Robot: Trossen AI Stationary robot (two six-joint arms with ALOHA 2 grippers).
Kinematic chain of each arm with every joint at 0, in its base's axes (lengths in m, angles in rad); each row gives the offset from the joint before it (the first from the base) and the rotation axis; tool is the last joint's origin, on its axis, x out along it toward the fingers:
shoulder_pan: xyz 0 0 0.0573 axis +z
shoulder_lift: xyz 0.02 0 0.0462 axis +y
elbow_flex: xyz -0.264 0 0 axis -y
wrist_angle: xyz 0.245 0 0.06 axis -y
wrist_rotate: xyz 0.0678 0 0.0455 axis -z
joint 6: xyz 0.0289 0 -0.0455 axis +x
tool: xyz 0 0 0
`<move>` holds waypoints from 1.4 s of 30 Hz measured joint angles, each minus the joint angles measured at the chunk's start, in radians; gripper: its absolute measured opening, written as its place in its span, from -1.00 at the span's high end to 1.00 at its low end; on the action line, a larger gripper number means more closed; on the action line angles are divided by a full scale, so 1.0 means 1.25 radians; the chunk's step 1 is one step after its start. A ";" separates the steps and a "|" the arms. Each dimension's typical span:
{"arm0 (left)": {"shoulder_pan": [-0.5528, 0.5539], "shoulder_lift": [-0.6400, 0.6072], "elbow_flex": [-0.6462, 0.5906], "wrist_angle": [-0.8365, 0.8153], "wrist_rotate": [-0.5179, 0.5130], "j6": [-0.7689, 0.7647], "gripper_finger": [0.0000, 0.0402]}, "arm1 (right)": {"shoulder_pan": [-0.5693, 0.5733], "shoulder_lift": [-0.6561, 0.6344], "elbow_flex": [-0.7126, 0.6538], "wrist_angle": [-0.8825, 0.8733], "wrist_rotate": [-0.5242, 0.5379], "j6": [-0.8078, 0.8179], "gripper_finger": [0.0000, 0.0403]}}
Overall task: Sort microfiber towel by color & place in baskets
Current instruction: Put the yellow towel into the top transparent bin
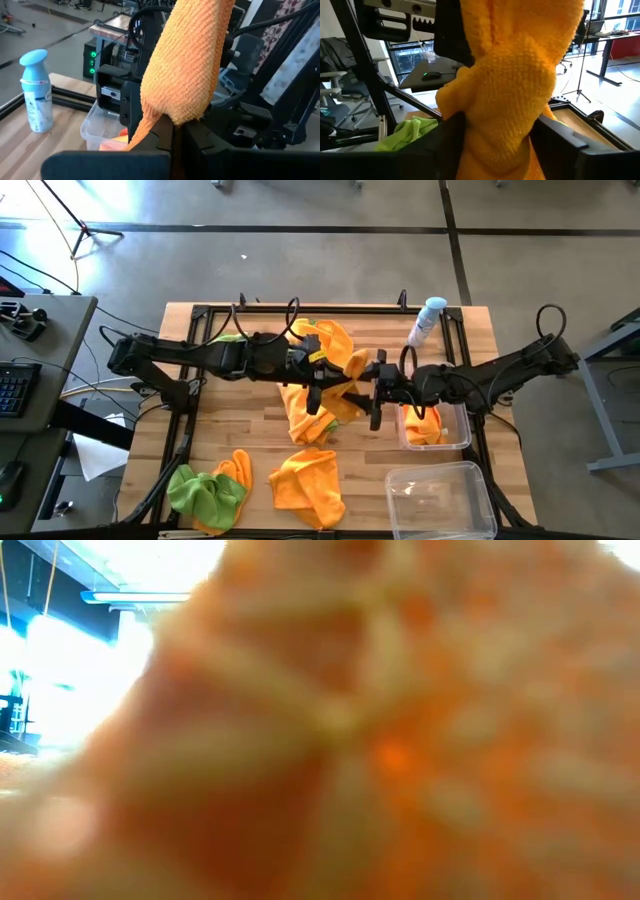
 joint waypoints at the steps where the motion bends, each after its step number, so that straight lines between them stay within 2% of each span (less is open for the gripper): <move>1: 0.000 0.000 0.000 0.000 0.000 0.000 1.00 | -0.001 0.000 0.000 0.000 0.000 0.000 0.06; 9: 0.004 0.000 0.000 0.002 -0.001 0.000 0.97 | -0.005 0.000 0.000 -0.010 -0.016 -0.005 0.91; 16: 0.004 -0.001 0.000 0.003 0.019 0.009 0.81 | -0.005 0.000 0.000 -0.019 -0.027 -0.011 0.87; 20: 0.004 -0.002 0.000 0.003 0.061 0.018 0.63 | -0.005 -0.004 0.000 -0.038 -0.027 -0.016 0.97; 25: 0.009 -0.029 0.000 -0.077 0.070 0.022 0.38 | -0.005 -0.070 0.002 -0.147 -0.019 -0.003 0.95; 29: 0.034 -0.078 0.000 -0.187 0.035 -0.042 0.31 | -0.005 -0.147 0.054 -0.336 -0.001 0.049 0.97; 33: 0.056 -0.135 0.000 -0.275 0.022 -0.063 0.33 | -0.005 -0.199 0.154 -0.620 0.002 0.122 0.98; 38: 0.044 -0.186 0.000 -0.367 0.003 -0.057 0.36 | -0.005 -0.212 0.315 -1.033 0.002 0.273 0.99; 42: 0.011 -0.209 -0.017 -0.413 -0.062 -0.071 0.36 | -0.005 -0.206 0.395 -1.271 -0.016 0.362 0.99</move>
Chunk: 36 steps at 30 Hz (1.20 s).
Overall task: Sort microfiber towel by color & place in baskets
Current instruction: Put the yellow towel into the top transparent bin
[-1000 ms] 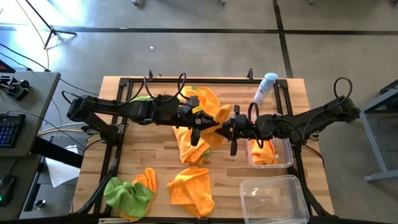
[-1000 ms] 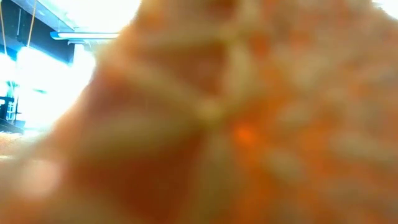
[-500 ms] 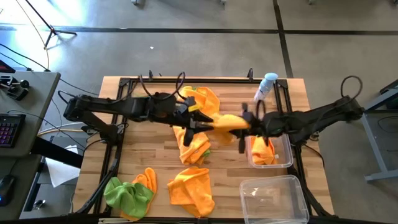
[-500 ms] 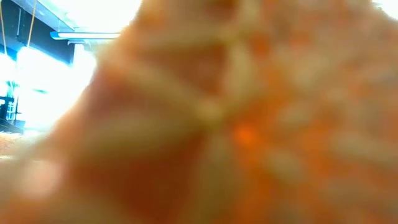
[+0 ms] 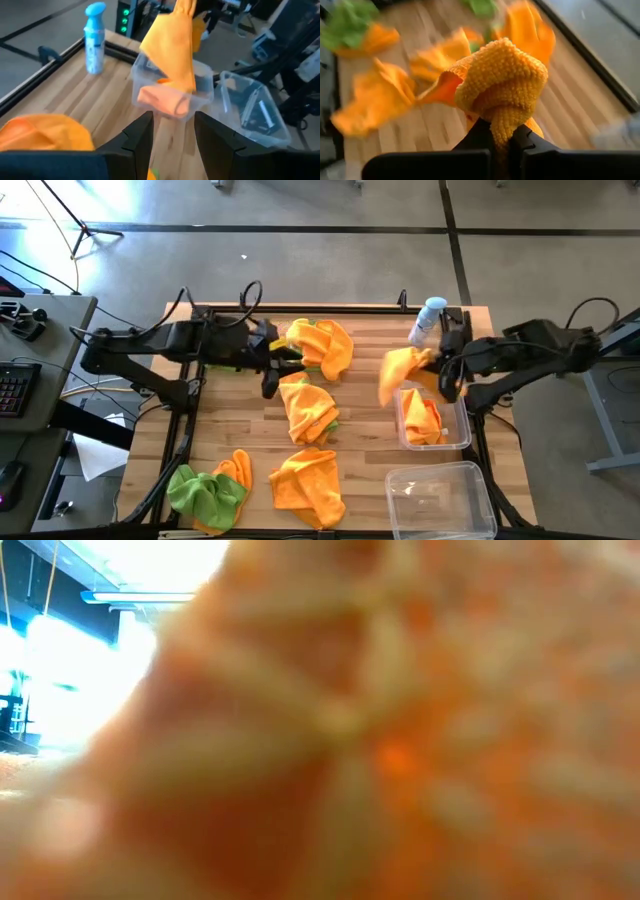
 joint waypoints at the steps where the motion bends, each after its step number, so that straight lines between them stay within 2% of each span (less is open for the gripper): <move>1: -0.009 -0.005 -0.010 -0.002 -0.013 -0.007 0.36 | 0.000 0.000 0.009 -0.051 -0.013 0.017 0.99; 4: -0.034 -0.014 -0.045 -0.008 -0.034 -0.041 0.36 | 0.000 0.001 0.004 -0.161 -0.061 0.063 0.99; 8: -0.062 -0.015 -0.089 -0.008 -0.049 -0.091 0.36 | 0.000 -0.010 -0.061 -0.116 -0.130 0.033 1.00; 12: -0.087 -0.015 -0.122 -0.001 -0.085 -0.139 0.36 | 0.000 0.006 -0.156 -0.115 -0.136 -0.002 1.00; 15: -0.102 -0.015 -0.138 0.000 -0.122 -0.172 0.36 | 0.000 0.010 -0.250 -0.055 -0.144 -0.058 1.00; 20: -0.119 -0.016 -0.139 0.003 -0.174 -0.203 0.36 | 0.000 0.013 -0.404 0.150 -0.176 -0.151 1.00; 24: -0.130 -0.015 -0.139 0.003 -0.207 -0.235 0.36 | 0.000 0.013 -0.515 0.244 -0.183 -0.153 0.99; 30: -0.147 -0.015 -0.139 0.003 -0.216 -0.274 0.36 | 0.000 0.013 -0.646 0.289 -0.180 -0.131 0.82; 36: -0.167 -0.015 -0.139 0.003 -0.251 -0.294 0.36 | 0.000 0.011 -0.654 0.291 -0.216 -0.103 0.51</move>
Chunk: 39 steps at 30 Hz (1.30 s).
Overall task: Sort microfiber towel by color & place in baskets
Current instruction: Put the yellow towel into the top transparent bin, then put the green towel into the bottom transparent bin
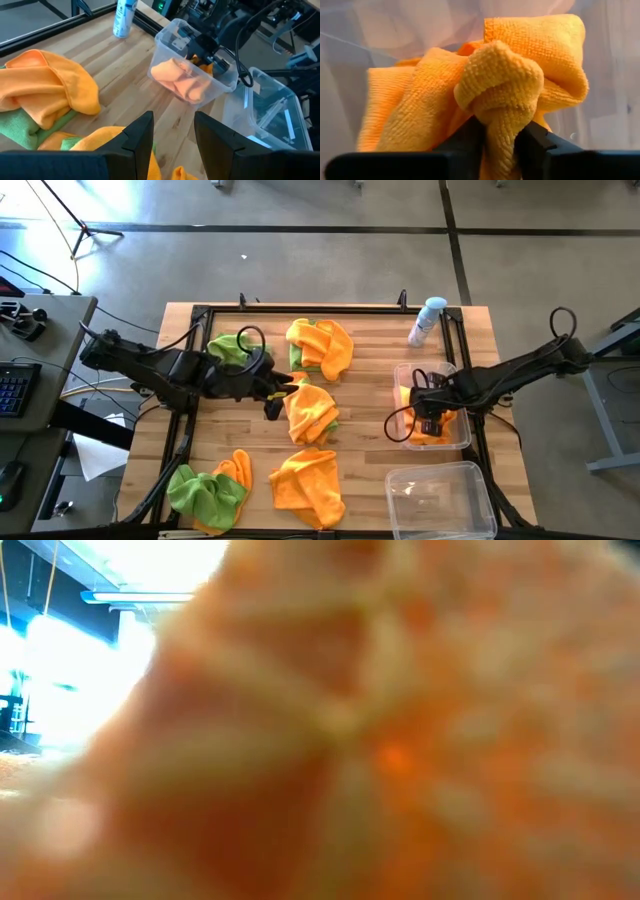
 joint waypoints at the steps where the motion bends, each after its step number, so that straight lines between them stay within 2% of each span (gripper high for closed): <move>1: -0.001 0.000 0.000 0.000 -0.002 -0.003 0.36 | 0.000 0.000 0.006 0.000 -0.003 -0.001 0.45; 7: -0.001 0.000 0.000 0.000 -0.003 -0.006 0.36 | 0.000 0.000 0.058 -0.059 0.013 0.001 0.13; 11: -0.001 0.000 0.000 0.000 -0.004 -0.006 0.36 | 0.000 0.000 0.137 -0.165 0.039 0.021 0.03; 17: -0.001 0.000 0.000 -0.007 -0.004 -0.005 0.36 | 0.000 -0.001 0.292 -0.287 0.072 0.040 0.04; 21: -0.001 0.000 0.000 -0.030 0.004 -0.006 0.36 | 0.000 -0.001 0.376 -0.302 0.101 0.061 0.08; 24: -0.007 0.000 0.000 -0.062 0.010 -0.017 0.36 | 0.001 -0.003 0.419 -0.288 0.148 0.073 0.20; 28: -0.025 0.000 0.000 -0.121 0.020 -0.045 0.36 | 0.001 -0.029 0.422 -0.185 0.185 0.054 0.49; 33: -0.065 0.000 0.000 -0.195 0.033 -0.055 0.36 | 0.001 -0.058 0.363 0.017 0.173 0.020 0.92; 35: -0.082 0.000 0.000 -0.224 0.048 -0.055 0.36 | 0.001 -0.062 0.336 0.113 0.171 0.010 0.97; 39: -0.115 -0.002 0.000 -0.285 0.084 -0.054 0.36 | 0.001 -0.059 0.267 0.375 0.171 -0.022 0.87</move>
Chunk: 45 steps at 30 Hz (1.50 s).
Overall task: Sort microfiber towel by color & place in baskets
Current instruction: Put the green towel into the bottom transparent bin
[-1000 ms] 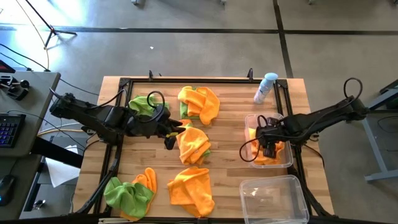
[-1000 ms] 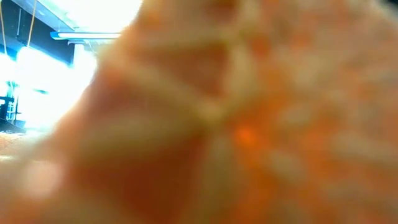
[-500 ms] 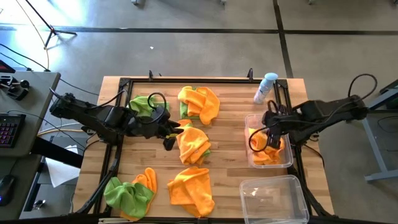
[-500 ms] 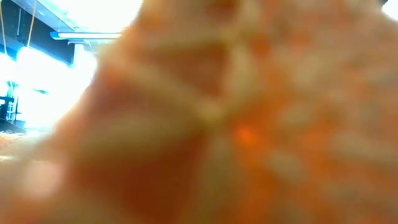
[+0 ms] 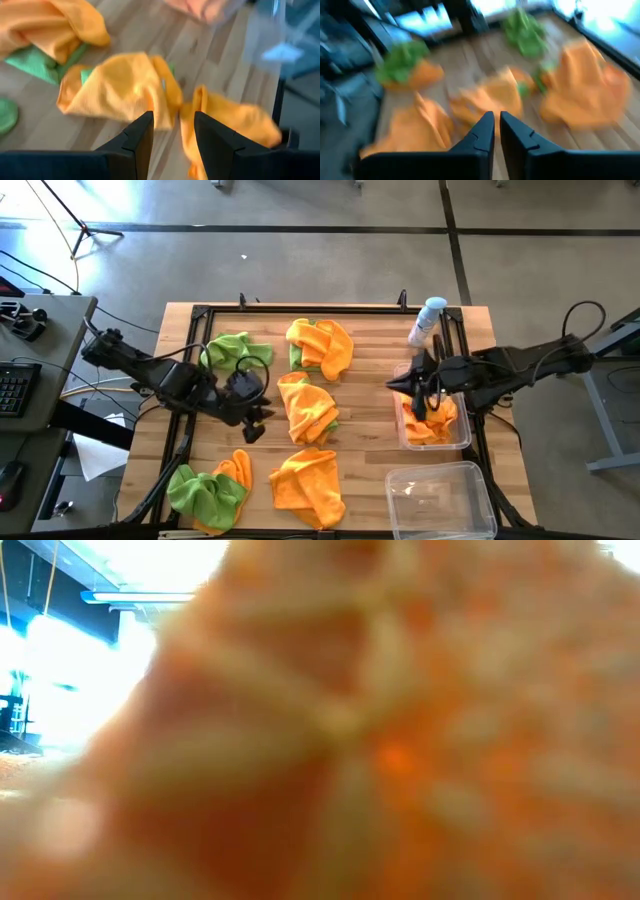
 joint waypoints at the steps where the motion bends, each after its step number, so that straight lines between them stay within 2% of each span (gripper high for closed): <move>1: -0.008 -0.001 0.000 -0.016 0.010 0.000 0.36 | 0.000 0.003 -0.018 0.069 0.000 -0.011 0.85; 6: -0.044 -0.004 0.000 -0.099 0.097 0.005 0.36 | 0.000 0.041 -0.083 0.293 0.000 -0.065 0.83; 11: -0.088 -0.004 0.000 -0.170 0.254 0.019 0.36 | 0.000 0.094 -0.087 0.369 0.000 -0.014 0.83; 17: -0.157 -0.003 -0.001 -0.231 0.344 -0.019 0.36 | 0.000 0.149 -0.087 0.420 0.001 0.085 0.83; 26: -0.271 0.016 -0.001 -0.239 0.350 -0.036 0.36 | 0.000 0.184 -0.087 0.434 0.001 0.146 0.83; 34: -0.371 0.128 -0.001 -0.238 0.341 -0.074 0.36 | 0.000 0.180 -0.087 0.471 0.000 0.067 0.83; 41: -0.411 0.248 -0.001 -0.229 0.463 -0.135 0.36 | 0.000 0.149 -0.087 0.470 -0.037 0.055 0.83; 45: -0.420 0.303 -0.001 -0.173 0.521 -0.149 0.36 | 0.000 0.134 -0.087 0.471 -0.074 0.008 0.83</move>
